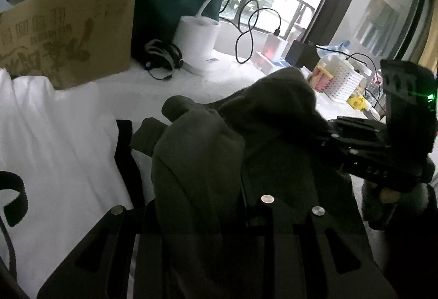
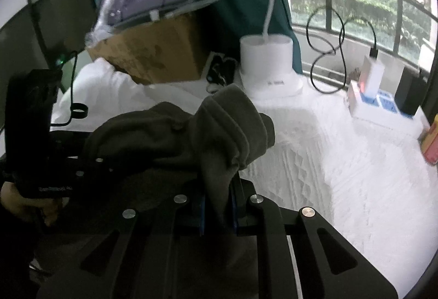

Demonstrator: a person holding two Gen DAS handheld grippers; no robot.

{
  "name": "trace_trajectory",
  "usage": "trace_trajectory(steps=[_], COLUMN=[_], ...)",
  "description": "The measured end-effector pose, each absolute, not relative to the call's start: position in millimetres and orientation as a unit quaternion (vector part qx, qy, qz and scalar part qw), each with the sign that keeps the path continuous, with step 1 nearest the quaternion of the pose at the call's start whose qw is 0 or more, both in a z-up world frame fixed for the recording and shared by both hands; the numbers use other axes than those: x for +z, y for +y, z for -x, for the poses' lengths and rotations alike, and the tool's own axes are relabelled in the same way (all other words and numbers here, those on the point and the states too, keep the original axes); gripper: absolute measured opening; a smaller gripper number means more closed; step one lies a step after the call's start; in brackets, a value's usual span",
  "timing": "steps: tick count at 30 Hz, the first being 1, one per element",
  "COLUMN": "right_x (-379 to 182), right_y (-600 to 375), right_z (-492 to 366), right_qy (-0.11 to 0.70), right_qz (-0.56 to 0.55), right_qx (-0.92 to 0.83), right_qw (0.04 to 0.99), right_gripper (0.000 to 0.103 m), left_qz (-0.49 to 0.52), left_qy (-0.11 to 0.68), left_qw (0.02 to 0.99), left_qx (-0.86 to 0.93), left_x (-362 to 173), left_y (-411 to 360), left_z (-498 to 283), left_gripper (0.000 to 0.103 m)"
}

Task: Fold small clothes
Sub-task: 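Lower the folded end onto the strip and open the right then left gripper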

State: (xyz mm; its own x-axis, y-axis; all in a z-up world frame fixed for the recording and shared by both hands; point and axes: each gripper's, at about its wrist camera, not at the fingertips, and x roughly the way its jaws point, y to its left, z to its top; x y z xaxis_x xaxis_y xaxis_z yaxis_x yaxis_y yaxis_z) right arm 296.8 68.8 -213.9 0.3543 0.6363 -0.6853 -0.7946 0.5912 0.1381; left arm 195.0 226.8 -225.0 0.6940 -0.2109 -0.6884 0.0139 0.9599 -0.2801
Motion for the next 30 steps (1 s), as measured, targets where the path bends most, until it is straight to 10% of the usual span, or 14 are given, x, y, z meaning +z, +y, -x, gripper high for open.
trace_trajectory(steps=[30], right_x=[-232.4], right_y=[25.5], right_z=[-363.1], right_qy=[0.398], right_qz=[0.046], right_qx=[0.305], right_qw=[0.864], right_gripper=[0.064], left_qz=[0.107], left_qy=[0.414], left_qw=[0.904], left_qx=[0.016], left_x=[-226.2], left_y=[257.1], left_z=[-232.0], left_gripper=[0.036])
